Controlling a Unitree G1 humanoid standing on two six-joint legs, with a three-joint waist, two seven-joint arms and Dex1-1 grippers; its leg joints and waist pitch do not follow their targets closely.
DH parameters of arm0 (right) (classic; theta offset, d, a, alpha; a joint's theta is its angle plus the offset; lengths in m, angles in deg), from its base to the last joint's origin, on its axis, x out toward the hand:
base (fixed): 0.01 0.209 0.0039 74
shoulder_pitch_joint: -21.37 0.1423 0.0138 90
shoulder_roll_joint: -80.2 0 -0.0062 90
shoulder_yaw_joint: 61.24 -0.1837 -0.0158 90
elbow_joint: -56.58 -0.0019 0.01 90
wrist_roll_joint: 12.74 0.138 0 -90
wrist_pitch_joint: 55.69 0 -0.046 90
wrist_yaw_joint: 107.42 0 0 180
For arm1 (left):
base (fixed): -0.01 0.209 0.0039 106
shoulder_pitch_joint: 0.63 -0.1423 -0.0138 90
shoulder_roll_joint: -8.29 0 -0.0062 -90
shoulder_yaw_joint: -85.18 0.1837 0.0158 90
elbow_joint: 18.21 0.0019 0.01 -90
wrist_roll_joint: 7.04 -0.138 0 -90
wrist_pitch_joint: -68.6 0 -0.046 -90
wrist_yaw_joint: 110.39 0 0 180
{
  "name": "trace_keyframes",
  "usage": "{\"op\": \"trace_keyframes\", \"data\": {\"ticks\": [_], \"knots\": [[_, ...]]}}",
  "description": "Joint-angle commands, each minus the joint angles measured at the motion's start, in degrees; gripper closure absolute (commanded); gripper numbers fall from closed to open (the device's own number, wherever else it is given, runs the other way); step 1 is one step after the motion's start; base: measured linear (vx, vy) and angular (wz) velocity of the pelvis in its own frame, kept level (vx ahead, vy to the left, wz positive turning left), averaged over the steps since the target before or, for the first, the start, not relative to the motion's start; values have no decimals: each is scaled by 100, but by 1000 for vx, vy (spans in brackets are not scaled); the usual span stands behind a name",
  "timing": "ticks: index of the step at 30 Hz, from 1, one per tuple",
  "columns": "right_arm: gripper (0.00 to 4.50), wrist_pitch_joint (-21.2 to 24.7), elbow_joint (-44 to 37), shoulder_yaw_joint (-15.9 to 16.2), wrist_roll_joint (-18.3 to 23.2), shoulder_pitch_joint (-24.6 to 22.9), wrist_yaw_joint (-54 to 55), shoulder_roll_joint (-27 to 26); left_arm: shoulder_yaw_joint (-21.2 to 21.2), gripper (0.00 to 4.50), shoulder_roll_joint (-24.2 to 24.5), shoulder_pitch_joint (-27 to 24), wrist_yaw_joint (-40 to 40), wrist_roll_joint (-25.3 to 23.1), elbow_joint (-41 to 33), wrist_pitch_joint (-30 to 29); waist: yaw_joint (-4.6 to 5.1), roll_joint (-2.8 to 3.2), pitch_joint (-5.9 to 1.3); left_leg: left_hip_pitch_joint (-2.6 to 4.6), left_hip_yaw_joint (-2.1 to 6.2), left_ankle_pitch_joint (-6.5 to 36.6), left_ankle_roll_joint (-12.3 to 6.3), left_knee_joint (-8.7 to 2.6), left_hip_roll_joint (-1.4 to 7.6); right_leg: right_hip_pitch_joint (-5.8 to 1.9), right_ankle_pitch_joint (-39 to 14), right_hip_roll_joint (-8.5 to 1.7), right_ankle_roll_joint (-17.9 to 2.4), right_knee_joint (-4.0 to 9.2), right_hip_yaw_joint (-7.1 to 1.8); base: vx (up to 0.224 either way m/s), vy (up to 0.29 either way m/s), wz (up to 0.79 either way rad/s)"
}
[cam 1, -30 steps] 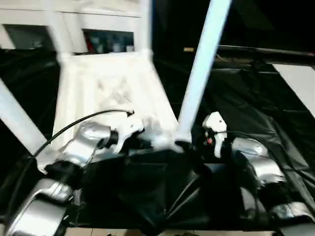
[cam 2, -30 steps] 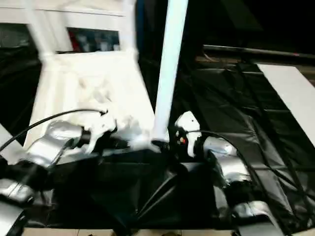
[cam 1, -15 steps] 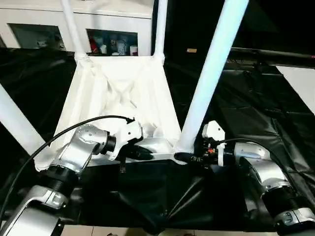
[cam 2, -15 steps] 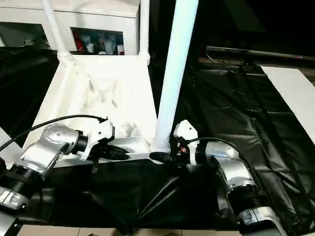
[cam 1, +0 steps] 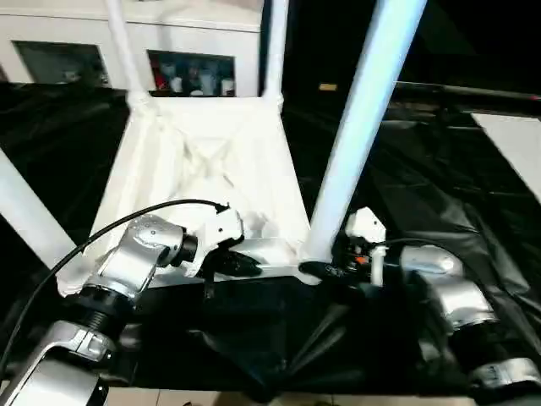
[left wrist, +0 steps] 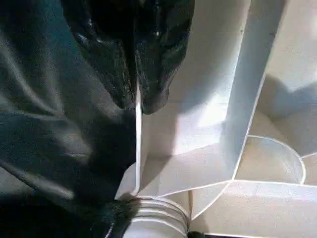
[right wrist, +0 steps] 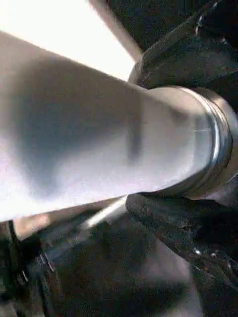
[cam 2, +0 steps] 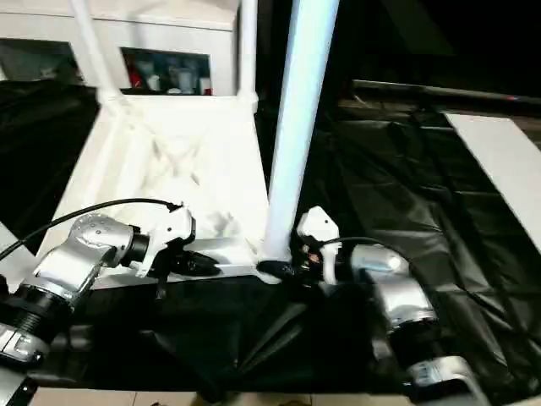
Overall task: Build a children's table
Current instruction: Rotate leg to tighten
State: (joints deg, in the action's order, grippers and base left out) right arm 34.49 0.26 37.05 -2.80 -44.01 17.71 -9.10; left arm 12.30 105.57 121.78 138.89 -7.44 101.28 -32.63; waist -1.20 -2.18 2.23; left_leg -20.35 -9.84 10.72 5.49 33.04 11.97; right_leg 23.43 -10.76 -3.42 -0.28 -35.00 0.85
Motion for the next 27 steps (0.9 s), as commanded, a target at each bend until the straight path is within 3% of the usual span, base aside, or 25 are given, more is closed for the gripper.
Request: {"op": "trace_keyframes", "data": {"ticks": [1,3,4,5,7,8,9,10,12,15,20,23,25,27], "knots": [[186,58,567,-198,-340,155,1267,-268,45,450,-321,118,-725,-236,504,-85,40,-18,-215,27,-33,1672,-31,-368,32,-225,-2267,-281,-999,535,-120,0,0,0],[187,66,691,-242,-393,200,1640,-405,-25,450,-449,206,-1069,-285,687,-104,68,-28,-228,58,8,1921,46,-368,27,-211,-2950,-301,-744,593,-114,-25,1,-1],[187,148,840,-353,-401,282,2219,-654,-128,450,-656,340,-1602,-344,934,-188,79,-28,-226,47,7,1920,38,-365,26,-198,-3004,-302,-686,605,-122,0,0,0],[187,151,845,-357,-400,285,2238,-662,-131,450,-662,345,-1619,-346,942,-191,89,-22,-226,69,15,1952,58,-360,16,-162,-3115,-295,-621,627,-115,0,0,0],[187,202,940,-433,-401,357,2647,-845,-211,450,-819,446,-2035,-382,1110,-261,99,-27,-236,49,27,1960,34,-369,18,-168,-3106,-289,-580,635,-109,0,0,0],[187,275,1118,-552,-404,515,3355,-1161,-299,450,-1074,605,-2684,-455,1357,-339,96,-27,-236,52,21,1961,7,-365,16,-160,-3066,-284,-578,637,-113,0,0,0],[187,289,1236,-570,-455,628,3771,-1343,-310,450,-1213,690,-3028,-516,1501,-312,109,8,-237,80,15,2018,35,-362,19,-111,-2989,-280,-614,633,-123,0,0,0],[187,277,1319,-556,-510,702,3996,-1462,-305,450,-1297,736,-3224,-555,1595,-250,129,-10,-251,61,25,1995,74,-368,6,-138,-2895,-262,-619,613,-108,0,0,0],[187,225,1418,-422,-667,801,4170,-1606,-272,450,-1399,783,-3426,-612,1708,-150,103,2,-245,69,2,2004,20,-362,9,-110,-2664,-257,-656,622,-123,0,0,0],[187,214,1455,-320,-704,849,4076,-1708,-218,450,-1460,779,-3456,-646,1744,-130,100,-13,-249,9,13,1958,-61,-380,11,-171,-2551,-278,-657,596,-122,0,0,0],[187,-229,1346,-439,-454,825,3495,-1785,-154,450,-1472,774,-3293,-721,1805,-91,70,-30,-258,12,-7,1874,-146,-368,20,-161,-2516,-296,-653,604,-137,0,0,0],[118,-352,1011,-489,-296,708,2966,-1568,-99,450,-1359,732,-2995,-708,1751,-36,56,-25,-261,-10,-12,1744,-193,-382,29,-189,-2163,-281,-761,572,-138,0,0,0],[115,-306,759,-467,-216,611,2507,-1320,-33,450,-1247,664,-2653,-677,1651,104,36,-23,-261,-19,-9,1745,-246,-382,37,-217,-2101,-283,-772,576,-135,0,0,0],[106,-186,580,-419,-159,529,2098,-1080,31,450,-1140,587,-2302,-635,1523,248,63,-22,-272,-90,9,1543,-274,-397,36,-274,-1866,-294,-817,532,-125,0,0,0]]}}
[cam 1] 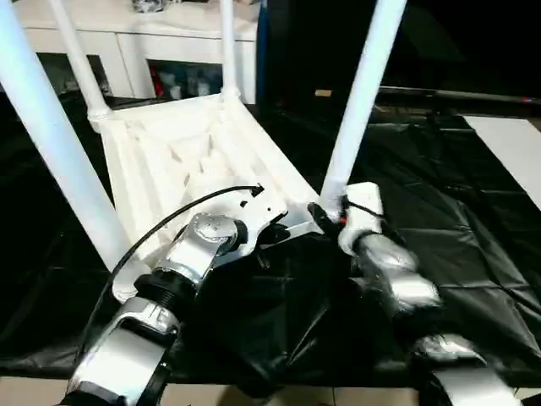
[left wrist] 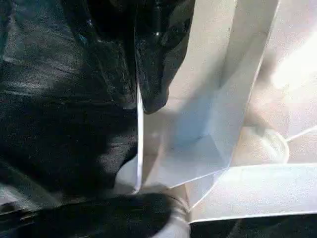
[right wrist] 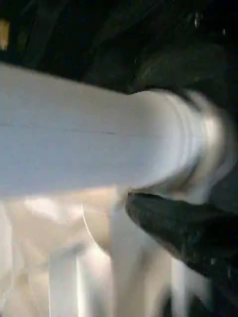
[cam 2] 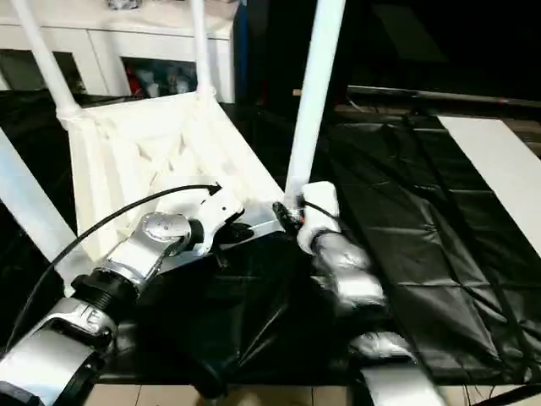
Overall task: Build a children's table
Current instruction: Rotate leg to tighten
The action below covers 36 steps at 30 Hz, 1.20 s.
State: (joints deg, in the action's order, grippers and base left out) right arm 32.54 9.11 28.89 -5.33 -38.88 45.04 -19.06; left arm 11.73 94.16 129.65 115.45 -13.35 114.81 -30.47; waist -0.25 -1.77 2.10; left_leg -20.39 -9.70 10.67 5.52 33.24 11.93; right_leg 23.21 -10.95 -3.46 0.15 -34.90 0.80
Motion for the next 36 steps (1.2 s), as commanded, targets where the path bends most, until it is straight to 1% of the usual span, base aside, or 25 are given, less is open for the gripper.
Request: {"op": "trace_keyframes", "data": {"ticks": [1,2,3,4,5,6,8,9,10,12,13,16,17,19,21,24,25,26,27,28,29,31,33,34,36], "knots": [[106,33,-393,460,107,-32,-871,83,128,450,62,-241,305,-2,128,174,-22,-48,-264,-78,-8,1496,-293,-406,44,-247,-1755,-292,-903,521,-123,0,0,0],[106,18,-502,557,88,-105,-1139,289,155,450,133,-286,508,31,64,171,-11,-58,-268,-70,-17,1496,-301,-396,46,-242,-1716,-289,-930,521,-127,0,0,0],[106,18,-502,557,88,-105,-1139,289,155,450,133,-286,508,31,64,171,-2,-63,-261,-61,-25,1508,-327,-394,51,-239,-1701,-287,-987,519,-129,0,0,0],[106,-15,-590,642,79,-175,-1412,477,200,450,217,-335,750,46,-1,295,-16,-47,-264,-44,-26,1520,-342,-382,47,-237,-1725,-291,-1006,529,-129,0,0,0],[106,-28,-725,730,98,-279,-1764,712,245,450,334,-421,1097,119,-154,323,-8,-64,-264,-46,-39,1485,-359,-375,49,-238,-1736,-295,-1038,530,-138,0,0,0],[106,-46,-850,805,111,-370,-2055,907,300,450,452,-507,1444,191,-311,449,-33,-57,-267,-40,-38,1452,-370,-373,51,-245,-1711,-297,-1034,530,-140,0,0,0],[106,-49,-1059,861,156,-515,-2558,1214,441,450,727,-690,2157,370,-681,554,-46,-61,-279,-49,-46,1285,-429,-374,65,-256,-1384,-285,-1143,488,-146,0,0,0],[106,-43,-1143,863,169,-560,-2728,1297,492,450,828,-742,2339,400,-787,602,-53,-38,-285,-36,-49,1226,-443,-375,78,-252,-1174,-285,-1227,463,-147,0,0,0],[106,-33,-1220,857,179,-601,-2886,1367,535,450,916,-784,2484,418,-875,634,-50,-45,-292,-48,-49,1174,-458,-371,78,-268,-1033,-282,-1261,447,-148,0,0,0],[106,8,-1320,901,172,-645,-3119,1468,507,450,989,-842,2597,510,-1017,583,-62,-29,-306,-19,-73,917,-559,-347,90,-261,-355,-258,-1488,382,-141,0,0,0],[106,9,-1357,930,153,-657,-3196,1502,496,450,1008,-856,2635,539,-1057,578,-78,-25,-300,-23,-71,851,-586,-351,92,-274,-230,-263,-1541,364,-134,0,0,0],[106,28,-1462,1023,166,-680,-3367,1589,458,450,1051,-889,2734,576,-1138,579,-112,-37,-285,-2,-79,963,-564,-354,90,-274,-377,-269,-1530,381,-135,0,0,0],[106,24,-1484,1044,183,-678,-3390,1593,449,450,1060,-894,2754,580,-1156,575,-134,-36,-279,13,-81,1042,-525,-361,95,-266,-552,-280,-1495,395,-142,0,0,0],[106,61,-1560,1055,306,-678,-3471,1547,412,450,1070,-916,2822,597,-1207,561,-143,-40,-278,4,-71,1100,-426,-373,92,-278,-768,-284,-1407,404,-147,0,0,0],[106,139,-1620,1057,365,-687,-3563,1522,406,450,1094,-933,2869,610,-1244,554,-143,-38,-282,3,-69,1079,-398,-371,89,-281,-762,-281,-1365,402,-148,0,0,0],[106,223,-1639,1048,378,-696,-3678,1503,404,450,1124,-950,2899,624,-1289,541,-141,-37,-295,5,-72,969,-416,-361,84,-285,-571,-274,-1394,382,-147,0,0,0],[123,223,-1639,1048,378,-696,-3678,1503,404,450,1124,-950,2899,624,-1289,541,-144,-38,-298,5,-74,944,-422,-357,80,-288,-522,-270,-1402,376,-147,0,0,0],[123,232,-1634,1036,374,-701,-3705,1506,397,450,1124,-950,2892,629,-1304,518,-145,-61,-300,-1,-75,903,-439,-353,79,-294,-465,-272,-1415,368,-145,0,0,0],[123,233,-1636,1031,375,-703,-3712,1509,394,450,1122,-949,2887,632,-1307,508,-148,-55,-295,1,-77,891,-449,-352,78,-289,-473,-275,-1420,371,-145,0,0,0],[150,245,-1644,1019,391,-709,-3720,1512,392,450,1122,-951,2884,634,-1308,503,-147,-57,-294,4,-80,911,-450,-350,77,-287,-513,-274,-1418,376,-145,0,0,0],[150,258,-1644,1014,403,-712,-3726,1514,389,450,1124,-957,2885,630,-1304,507,-147,-63,-292,1,-78,918,-447,-351,75,-292,-560,-276,-1402,379,-145,0,0,0],[169,292,-1649,1010,427,-717,-3736,1521,387,450,1130,-978,2893,627,-1317,492,-150,-58,-298,6,-78,902,-442,-349,77,-292,-574,-276,-1396,376,-147,0,0,0],[169,309,-1654,1012,438,-720,-3739,1526,390,450,1136,-992,2905,629,-1338,473,-149,-53,-299,3,-77,870,-446,-347,76,-296,-505,-273,-1406,370,-145,0,0,0],[186,349,-1666,1011,458,-734,-3742,1526,389,450,1144,-1007,2912,629,-1359,453,-154,-25,-301,6,-73,867,-439,-348,75,-299,-484,-275,-1415,366,-144,0,0,0],[189,354,-1667,1009,461,-741,-3741,1523,388,450,1149,-1010,2922,633,-1366,440,-150,-44,-308,4,-78,837,-446,-339,69,-304,-411,-267,-1426,360,-144,0,0,0]]}}
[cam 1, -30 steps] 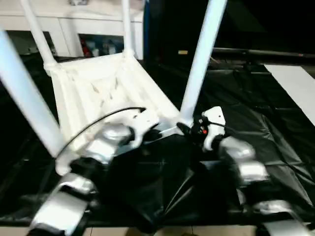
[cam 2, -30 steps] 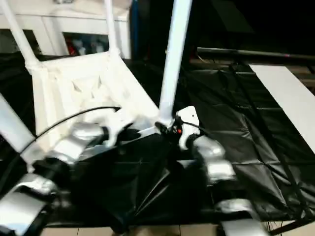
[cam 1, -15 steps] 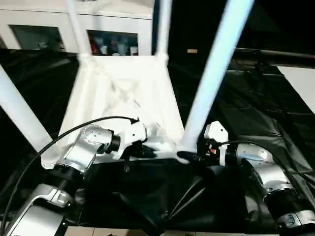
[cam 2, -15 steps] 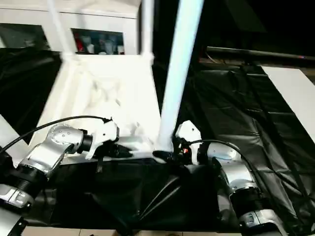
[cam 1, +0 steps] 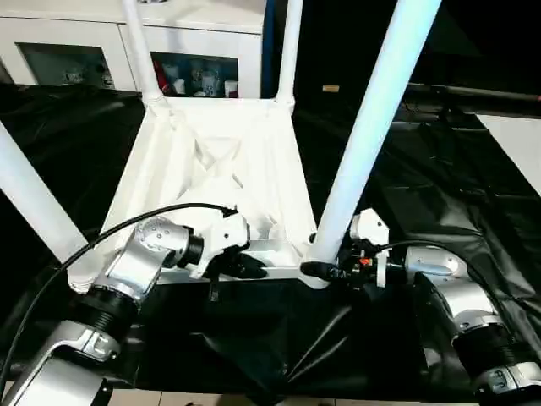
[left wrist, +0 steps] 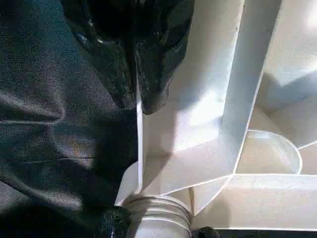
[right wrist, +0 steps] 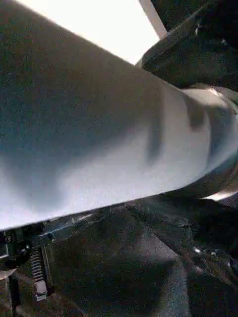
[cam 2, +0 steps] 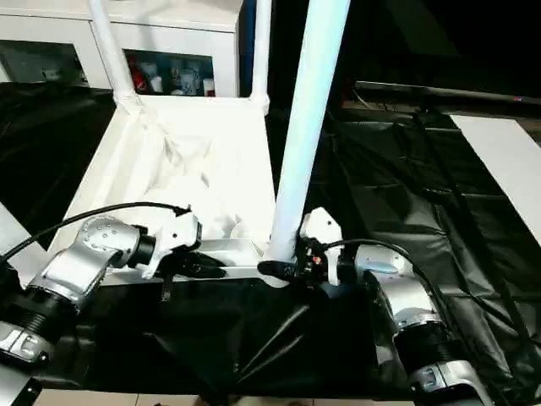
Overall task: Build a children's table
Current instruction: Rotate leg to tighten
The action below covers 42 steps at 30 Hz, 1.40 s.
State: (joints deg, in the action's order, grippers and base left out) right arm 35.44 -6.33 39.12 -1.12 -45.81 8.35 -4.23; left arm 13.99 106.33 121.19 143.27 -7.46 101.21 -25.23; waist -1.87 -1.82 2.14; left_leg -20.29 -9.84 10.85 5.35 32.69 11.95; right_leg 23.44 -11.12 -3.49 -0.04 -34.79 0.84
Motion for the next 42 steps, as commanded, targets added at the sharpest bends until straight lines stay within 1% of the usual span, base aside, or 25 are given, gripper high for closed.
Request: {"op": "trace_keyframes", "data": {"ticks": [1,2,3,5,6,7,9,10,11,12,13,16,18,21,27,30,31,32,33,35,36,37,38,41,42], "knots": [[189,84,-125,-22,53,-62,-54,21,163,450,-52,-170,161,46,-9,-95,7,-14,-311,-7,-59,804,-425,-285,66,-329,-368,-266,-1415,343,-147,0,0,0],[190,77,-114,-38,48,-68,-12,-2,164,450,-45,-168,161,38,-6,-104,12,-28,-312,-9,-62,797,-431,-284,65,-331,-334,-262,-1422,345,-146,0,0,0],[191,80,-81,-74,42,-69,84,-48,164,450,-37,-164,160,28,-2,-113,7,-8,-315,-7,-58,791,-427,-284,64,-337,-317,-265,-1430,339,-145,0,0,0],[193,76,119,-206,-23,3,513,-196,104,450,-91,-115,-63,-27,93,-223,14,-13,-313,-2,-59,819,-399,-288,66,-328,-350,-262,-1442,345,-141,0,0,0],[196,65,309,-324,-63,83,891,-319,46,450,-157,-72,-250,-50,185,-271,36,-13,-283,-12,-61,915,-337,-304,62,-304,-554,-264,-1422,367,-138,0,0,0],[199,79,548,-470,-108,183,1378,-474,-20,450,-243,-14,-490,-85,296,-352,56,-25,-276,-11,-51,1117,-206,-317,50,-310,-1063,-274,-1310,411,-133,0,0,0],[200,74,742,-550,-166,247,1768,-595,-62,450,-329,61,-813,-180,432,-392,81,-21,-258,-1,-47,1271,-114,-327,48,-284,-1467,-281,-1204,447,-140,0,0,0],[201,73,1102,-702,-251,357,2613,-880,-178,450,-575,276,-1673,-385,794,-493,105,-40,-250,21,-30,1502,-24,-335,43,-256,-2052,-278,-998,501,-135,0,0,0],[201,73,1102,-702,-251,357,2613,-880,-178,450,-575,276,-1673,-385,794,-493,124,-40,-245,26,-36,1539,-9,-331,46,-234,-2137,-276,-971,510,-145,0,0,0],[201,96,1295,-768,-357,427,3255,-1068,-277,450,-766,439,-2235,-454,1035,-615,132,-28,-231,36,-24,1631,47,-342,34,-207,-2359,-276,-903,532,-139,0,0,0],[201,98,1299,-770,-360,428,3273,-1073,-280,450,-771,444,-2252,-456,1041,-620,141,-44,-231,35,-22,1650,71,-340,28,-211,-2446,-272,-860,545,-137,0,0,0],[201,165,1503,-861,-490,517,4186,-1350,-427,450,-1033,657,-3080,-536,1317,-880,135,-50,-253,12,-15,1579,10,-339,26,-223,-2335,-274,-811,545,-140,0,0,0],[201,193,1639,-890,-674,589,4963,-1590,-502,450,-1236,818,-3654,-601,1545,-941,131,-30,-260,30,-26,1502,42,-331,20,-194,-2140,-264,-826,537,-149,0,0,0],[201,169,1814,-984,-684,738,5508,-1994,-571,450,-1467,973,-4170,-667,1823,-632,123,-33,-278,-1,-32,1434,-26,-326,11,-225,-1761,-257,-872,506,-157,0,0,0],[201,136,1883,-969,-688,793,5534,-2063,-554,450,-1501,1006,-4230,-706,1889,-575,75,-28,-289,-20,-38,1279,-131,-323,15,-265,-1416,-267,-906,478,-152,0,0,0],[201,136,1883,-969,-688,793,5534,-2063,-554,450,-1501,1006,-4230,-706,1889,-575,65,-26,-270,-10,-37,1400,-121,-335,19,-246,-1719,-274,-837,511,-151,0,0,0],[166,79,1930,-962,-652,833,5441,-2104,-522,450,-1519,1018,-4209,-734,1929,-536,66,-29,-274,-13,-35,1412,-118,-336,20,-247,-1753,-276,-827,513,-151,0,0,0],[131,-232,1644,-874,-565,731,4654,-1883,-429,450,-1429,912,-3818,-723,1778,-537,65,-78,-271,-15,-37,1476,-129,-342,31,-243,-1805,-272,-810,520,-143,0,0,0],[131,-476,1447,-806,-511,660,4115,-1725,-363,450,-1372,846,-3559,-712,1693,-530,35,-56,-270,-20,-37,1493,-182,-331,36,-252,-1785,-279,-810,519,-148,0,0,0],[112,-432,1015,-698,-226,504,2834,-1190,-250,450,-1226,654,-2857,-565,1425,-499,42,-71,-273,-103,-5,1364,-295,-350,38,-343,-1532,-285,-814,476,-133,0,0,0],[112,-404,973,-673,-207,486,2710,-1113,-219,450,-1200,632,-2756,-556,1397,-453,79,-67,-281,-85,-16,1290,-362,-332,44,-322,-1321,-277,-910,475,-132,0,0,0],[89,-444,874,-578,-238,429,2419,-894,-176,450,-1134,575,-2561,-527,1316,-456,104,-62,-280,-69,-22,1295,-390,-324,45,-304,-1296,-275,-973,480,-131,0,0,0],[89,-485,824,-523,-266,396,2267,-773,-165,450,-1101,543,-2473,-509,1271,-489,140,-83,-286,-93,-32,1234,-425,-300,34,-318,-1230,-279,-1065,469,-132,0,0,0],[89,-480,510,-357,-183,216,1421,-169,-107,450,-900,448,-1759,-362,1182,-215,119,-86,-276,-60,-41,1204,-473,-292,42,-307,-1390,-278,-1120,492,-131,0,0,0],[89,-480,510,-357,-183,216,1421,-169,-107,450,-900,448,-1759,-362,1182,-215,103,-86,-268,-54,-45,1204,-495,-294,50,-296,-1409,-277,-1122,495,-140,0,0,0]]}}
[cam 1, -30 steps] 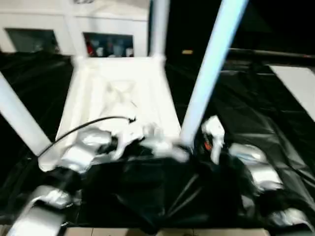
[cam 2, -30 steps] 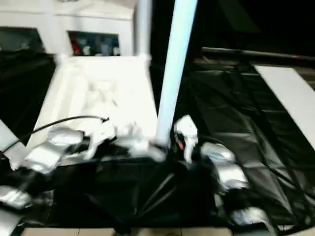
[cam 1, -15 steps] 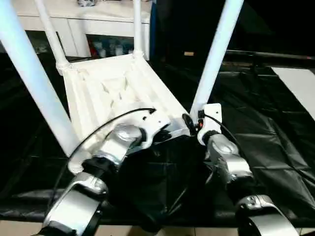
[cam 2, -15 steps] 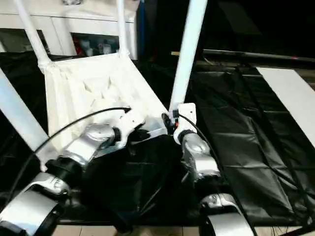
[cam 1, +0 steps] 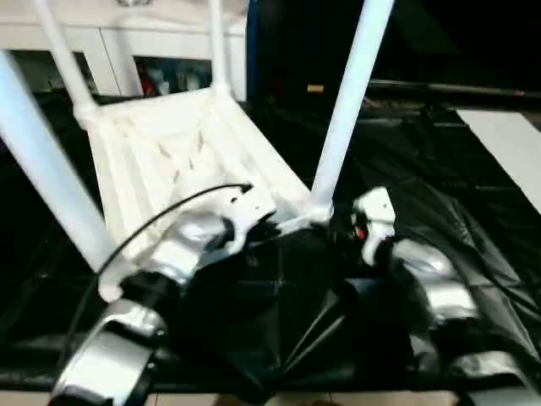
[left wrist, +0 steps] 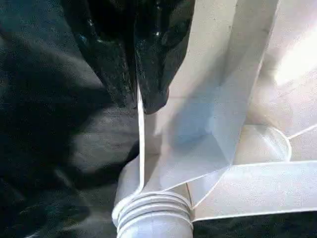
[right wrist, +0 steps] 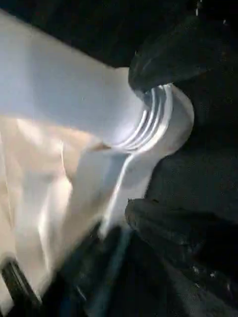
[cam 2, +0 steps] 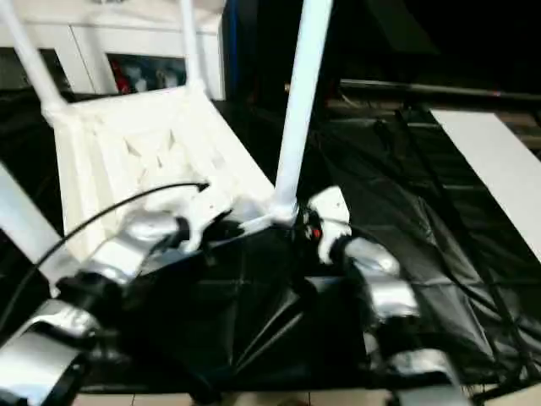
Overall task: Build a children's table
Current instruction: Rotate leg to tighten
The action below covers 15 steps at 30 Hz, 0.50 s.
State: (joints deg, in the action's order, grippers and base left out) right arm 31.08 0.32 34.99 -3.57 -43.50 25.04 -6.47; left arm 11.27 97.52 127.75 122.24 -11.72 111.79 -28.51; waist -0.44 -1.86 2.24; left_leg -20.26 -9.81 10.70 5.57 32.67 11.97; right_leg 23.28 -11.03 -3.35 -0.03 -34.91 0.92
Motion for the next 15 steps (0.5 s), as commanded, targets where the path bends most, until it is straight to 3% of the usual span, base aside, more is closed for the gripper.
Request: {"op": "trace_keyframes", "data": {"ticks": [1,6,11,15], "knots": [[89,-34,-215,76,92,-45,-417,161,178,450,42,-242,551,114,57,105,-38,-78,-276,-53,-45,1239,-517,-300,56,-272,-1436,-295,-1145,505,-148,0,0,0],[89,56,-359,29,215,-91,-1048,345,397,450,443,-478,1575,382,-548,105,-42,-51,-286,-40,-39,1252,-446,-319,85,-259,-1307,-298,-1254,469,-149,0,0,0],[89,97,-419,226,191,-101,-1252,357,392,450,603,-575,1807,404,-791,81,-98,-30,-305,-11,-67,962,-504,-298,91,-274,-508,-277,-1481,393,-148,0,0,0],[89,191,-495,334,206,-166,-1494,340,340,450,636,-599,1877,393,-819,87,-129,-53,-306,-16,-66,907,-517,-294,81,-298,-476,-288,-1449,379,-146,0,0,0]]}}
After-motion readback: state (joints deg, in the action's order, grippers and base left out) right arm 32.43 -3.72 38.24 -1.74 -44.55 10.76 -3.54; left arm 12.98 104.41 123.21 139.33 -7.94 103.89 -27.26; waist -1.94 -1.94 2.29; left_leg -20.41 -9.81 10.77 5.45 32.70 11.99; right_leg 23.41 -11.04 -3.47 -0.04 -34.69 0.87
